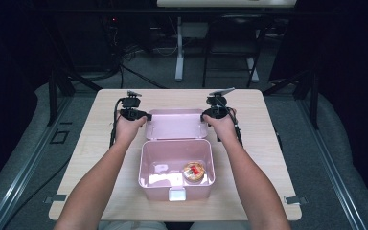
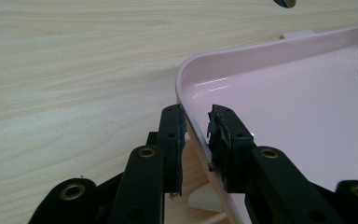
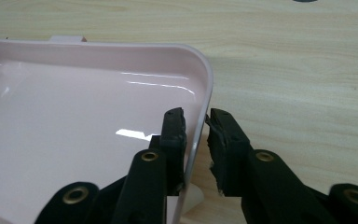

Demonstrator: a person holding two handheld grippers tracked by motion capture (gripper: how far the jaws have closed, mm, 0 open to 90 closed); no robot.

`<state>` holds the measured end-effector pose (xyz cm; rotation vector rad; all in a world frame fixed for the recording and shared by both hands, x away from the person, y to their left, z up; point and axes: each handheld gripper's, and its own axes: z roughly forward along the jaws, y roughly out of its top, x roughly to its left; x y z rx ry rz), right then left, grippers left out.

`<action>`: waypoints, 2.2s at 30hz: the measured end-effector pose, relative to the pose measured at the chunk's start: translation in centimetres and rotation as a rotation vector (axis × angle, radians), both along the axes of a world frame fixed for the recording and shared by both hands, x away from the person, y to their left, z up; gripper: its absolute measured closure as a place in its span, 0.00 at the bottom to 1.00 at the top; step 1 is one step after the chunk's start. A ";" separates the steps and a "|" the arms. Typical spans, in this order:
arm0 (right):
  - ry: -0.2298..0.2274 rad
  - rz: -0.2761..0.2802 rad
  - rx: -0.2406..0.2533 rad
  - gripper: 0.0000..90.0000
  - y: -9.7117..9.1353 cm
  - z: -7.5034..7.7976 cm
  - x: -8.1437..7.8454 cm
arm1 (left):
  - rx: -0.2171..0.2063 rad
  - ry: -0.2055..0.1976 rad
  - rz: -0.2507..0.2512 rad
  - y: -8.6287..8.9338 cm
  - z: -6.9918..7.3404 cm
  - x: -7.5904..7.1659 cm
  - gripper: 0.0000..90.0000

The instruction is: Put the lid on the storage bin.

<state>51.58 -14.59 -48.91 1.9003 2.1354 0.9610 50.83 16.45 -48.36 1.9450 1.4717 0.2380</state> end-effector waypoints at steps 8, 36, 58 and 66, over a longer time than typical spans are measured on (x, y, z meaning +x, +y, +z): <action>-0.013 -0.023 -0.031 0.91 0.5 0.7 -0.2 | 0.002 -0.018 0.001 0.1 0.2 -0.1 0.82; -0.163 -0.082 -0.058 0.98 0.1 3.6 -2.3 | -0.034 -0.064 -0.045 -1.2 1.9 -2.1 0.70; -0.243 -0.102 -0.013 0.98 -1.2 5.3 -4.3 | -0.060 -0.159 -0.066 -1.4 4.9 -2.2 0.85; -0.261 -0.095 0.005 0.97 -1.3 5.9 -4.8 | -0.057 -0.192 -0.060 -1.3 5.9 -2.3 0.87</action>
